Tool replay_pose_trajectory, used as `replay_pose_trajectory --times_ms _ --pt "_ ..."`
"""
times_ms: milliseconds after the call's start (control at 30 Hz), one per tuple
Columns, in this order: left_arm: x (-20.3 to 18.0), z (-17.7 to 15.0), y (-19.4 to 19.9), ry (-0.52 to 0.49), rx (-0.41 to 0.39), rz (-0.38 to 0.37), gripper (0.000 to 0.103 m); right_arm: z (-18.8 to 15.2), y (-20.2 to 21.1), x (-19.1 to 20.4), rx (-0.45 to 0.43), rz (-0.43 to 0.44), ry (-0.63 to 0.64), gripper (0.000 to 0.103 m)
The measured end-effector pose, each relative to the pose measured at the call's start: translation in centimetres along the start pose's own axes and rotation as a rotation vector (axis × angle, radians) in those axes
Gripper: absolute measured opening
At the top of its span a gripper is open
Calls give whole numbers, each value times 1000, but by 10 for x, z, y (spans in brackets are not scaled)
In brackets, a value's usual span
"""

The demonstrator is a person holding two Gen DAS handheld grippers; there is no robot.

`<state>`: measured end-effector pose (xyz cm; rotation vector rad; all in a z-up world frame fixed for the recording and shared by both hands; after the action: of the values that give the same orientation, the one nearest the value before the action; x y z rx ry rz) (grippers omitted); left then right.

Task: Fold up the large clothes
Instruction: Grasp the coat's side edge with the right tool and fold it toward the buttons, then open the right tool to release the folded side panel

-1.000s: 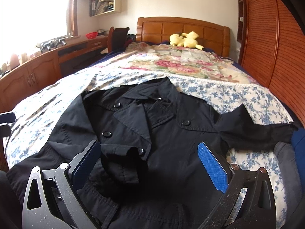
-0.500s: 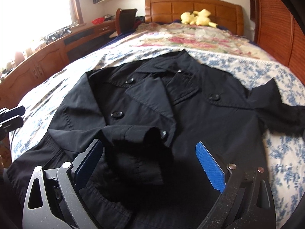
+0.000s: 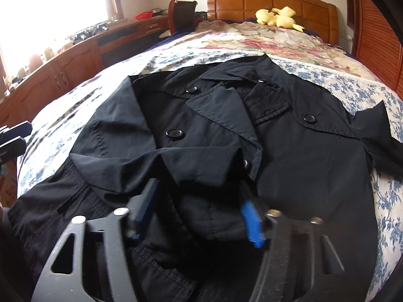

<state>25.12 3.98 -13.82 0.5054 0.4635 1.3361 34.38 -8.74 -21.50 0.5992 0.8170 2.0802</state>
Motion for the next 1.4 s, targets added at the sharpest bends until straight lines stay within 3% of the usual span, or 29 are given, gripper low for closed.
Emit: replay_pose_trajectory --times_ms 67,133,200,400,700,800,1033,1400 --pt "2 0 1 7 -2 3 38 1 1 1 -7 5 7 40" --pt "5 1 1 18 -3 3 38 2 4 3 -21 3 24 34" --pt "8 1 2 30 -6 5 38 4 8 7 -36 5 42 15" --pt "17 0 5 59 -13 16 38 19 47 13 -148 -28 91 9" --pt "23 3 8 88 -32 18 39 47 144 -23 -356 -251 145 8" --pt "22 2 6 87 -30 18 38 46 167 -34 -390 -311 150 8" --pt "21 2 5 83 -29 15 38 3 171 -54 -307 -392 160 8" --pt "18 1 3 78 -17 13 38 -77 141 -44 -95 -277 84 9"
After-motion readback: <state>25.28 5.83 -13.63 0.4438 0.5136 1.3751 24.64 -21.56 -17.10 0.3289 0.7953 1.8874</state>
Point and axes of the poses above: each gripper's, at about its wrist camera, not at the fingertips, and y roughly against the way its jaws point, x to its left, z to its top, the point moved 9 cm from there along -y, roughly the way its jaws point, and after that the axes turned 2 degrees about -y, right-handed, at the moved point
